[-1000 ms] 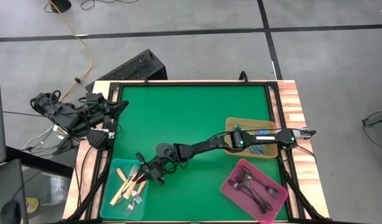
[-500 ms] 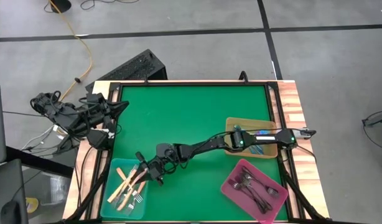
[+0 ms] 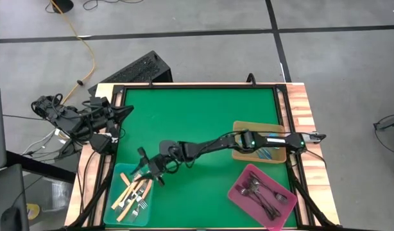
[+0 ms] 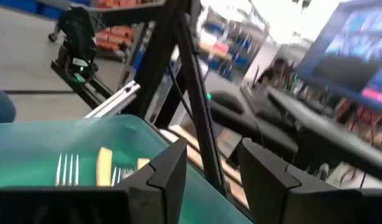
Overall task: Sort silverware by color (type)
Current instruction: Return to Home Position
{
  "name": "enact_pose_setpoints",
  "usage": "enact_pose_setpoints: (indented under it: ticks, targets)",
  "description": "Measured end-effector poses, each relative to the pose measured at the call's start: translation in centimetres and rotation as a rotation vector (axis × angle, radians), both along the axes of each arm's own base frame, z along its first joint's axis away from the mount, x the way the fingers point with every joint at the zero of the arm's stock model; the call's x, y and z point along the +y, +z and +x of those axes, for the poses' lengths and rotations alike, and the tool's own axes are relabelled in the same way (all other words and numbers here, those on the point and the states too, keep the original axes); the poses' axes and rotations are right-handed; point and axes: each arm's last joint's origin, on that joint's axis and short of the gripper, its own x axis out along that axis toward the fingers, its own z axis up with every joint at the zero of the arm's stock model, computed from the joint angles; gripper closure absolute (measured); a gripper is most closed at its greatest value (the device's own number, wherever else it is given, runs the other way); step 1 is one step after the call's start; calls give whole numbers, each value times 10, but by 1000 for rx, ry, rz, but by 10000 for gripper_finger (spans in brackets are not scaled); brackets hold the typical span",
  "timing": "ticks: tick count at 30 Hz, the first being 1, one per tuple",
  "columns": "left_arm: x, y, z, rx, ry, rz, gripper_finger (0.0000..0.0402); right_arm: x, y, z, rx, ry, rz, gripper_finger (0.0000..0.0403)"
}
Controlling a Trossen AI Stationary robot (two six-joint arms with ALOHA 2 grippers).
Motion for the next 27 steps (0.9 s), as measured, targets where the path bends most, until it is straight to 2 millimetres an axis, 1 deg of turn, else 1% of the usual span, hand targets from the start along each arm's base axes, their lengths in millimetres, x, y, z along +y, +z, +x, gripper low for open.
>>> enact_pose_setpoints:
  ticks: [2, 6, 9, 13, 15, 19, 23, 27]
  targets:
    - [0, 0, 0, -2, -18, -9, 401, -7, 15, -2, 62, -15, -4, 237]
    - [-1, 0, 0, -8, -25, -16, 401, -26, 66, -16, 175, -47, -17, 236]
    - [-1, 0, 0, -7, -25, -15, 401, -40, 98, -32, 290, -68, -39, 236]
    - [-1, 0, 0, -1, -26, -3, 401, -50, 128, -59, 445, -78, -74, 236]
    - [-1, 0, 0, 2, -26, 2, 401, -53, 151, -77, 484, -84, -103, 236]
    - [-1, 0, 0, 3, -21, 5, 402, -61, 197, -119, 547, -166, -161, 240]
    - [0, -1, 0, 36, -6, 54, 401, -71, 236, -161, 604, -232, -145, 243]
    - [0, -1, 0, 20, -3, 27, 401, -76, 273, -216, 674, -245, -133, 243]
